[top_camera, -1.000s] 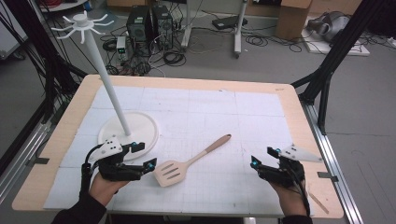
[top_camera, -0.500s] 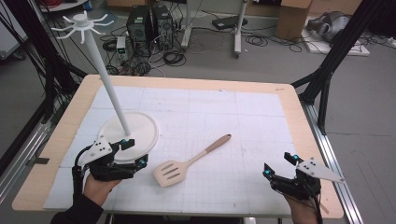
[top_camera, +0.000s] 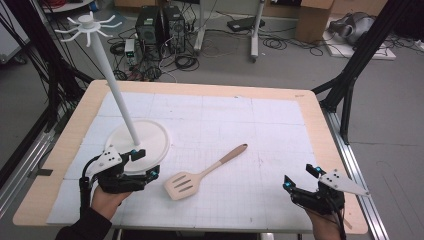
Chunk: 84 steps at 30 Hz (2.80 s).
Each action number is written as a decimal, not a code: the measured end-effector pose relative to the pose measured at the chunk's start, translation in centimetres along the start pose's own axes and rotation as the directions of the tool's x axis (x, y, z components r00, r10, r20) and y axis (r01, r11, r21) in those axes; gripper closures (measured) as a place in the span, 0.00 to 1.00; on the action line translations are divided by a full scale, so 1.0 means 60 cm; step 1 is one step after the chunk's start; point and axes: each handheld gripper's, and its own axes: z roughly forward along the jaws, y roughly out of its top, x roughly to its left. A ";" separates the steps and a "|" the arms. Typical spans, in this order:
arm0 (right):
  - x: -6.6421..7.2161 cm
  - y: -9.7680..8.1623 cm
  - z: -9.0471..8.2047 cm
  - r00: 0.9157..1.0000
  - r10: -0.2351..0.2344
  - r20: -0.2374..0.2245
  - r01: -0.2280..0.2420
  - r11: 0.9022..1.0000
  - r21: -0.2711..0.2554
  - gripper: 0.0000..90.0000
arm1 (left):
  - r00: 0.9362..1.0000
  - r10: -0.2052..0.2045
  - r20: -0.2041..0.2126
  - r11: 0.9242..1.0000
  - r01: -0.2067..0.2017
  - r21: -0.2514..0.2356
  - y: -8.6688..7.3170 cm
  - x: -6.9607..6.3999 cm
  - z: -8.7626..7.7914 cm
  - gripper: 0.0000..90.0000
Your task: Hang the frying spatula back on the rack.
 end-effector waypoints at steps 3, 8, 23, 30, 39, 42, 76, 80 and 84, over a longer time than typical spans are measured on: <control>0.000 0.000 0.000 1.000 0.005 0.001 -0.005 1.000 0.000 0.18 | 1.000 -0.006 -0.007 1.000 0.006 -0.011 0.001 0.002 -0.002 0.25; 0.000 -0.001 0.000 1.000 0.005 0.005 -0.005 1.000 0.006 0.18 | 1.000 -0.014 -0.005 1.000 0.014 -0.011 0.002 0.006 -0.001 0.25; -0.004 -0.005 -0.001 1.000 0.021 0.002 -0.021 1.000 0.008 0.18 | 0.998 -0.032 0.057 0.985 0.022 0.169 0.030 -0.003 0.076 0.32; -0.006 -0.006 -0.003 1.000 0.014 0.005 -0.014 1.000 0.015 0.18 | 0.989 0.007 0.149 0.945 -0.055 0.322 0.052 -0.042 0.150 0.34; -0.006 -0.007 -0.002 1.000 0.016 0.001 -0.016 1.000 0.018 0.18 | 0.982 0.030 0.188 0.867 -0.119 0.484 0.048 -0.058 0.232 0.42; -0.008 -0.007 -0.001 1.000 0.016 0.002 -0.016 1.000 0.015 0.18 | 0.981 0.045 0.189 0.848 -0.138 0.513 0.047 -0.064 0.253 0.43; -0.009 -0.007 0.000 1.000 0.018 -0.006 -0.018 1.000 0.020 0.18 | 0.971 0.117 0.207 0.707 -0.227 0.669 0.022 -0.095 0.316 0.85; -0.009 -0.006 0.000 1.000 0.021 -0.008 -0.021 1.000 0.018 0.18 | 0.969 0.130 0.208 0.709 -0.238 0.664 0.021 -0.098 0.316 0.86; -0.009 -0.006 0.000 1.000 0.025 -0.010 -0.025 1.000 0.017 0.18 | 0.970 0.130 0.205 0.711 -0.235 0.663 0.021 -0.099 0.315 0.86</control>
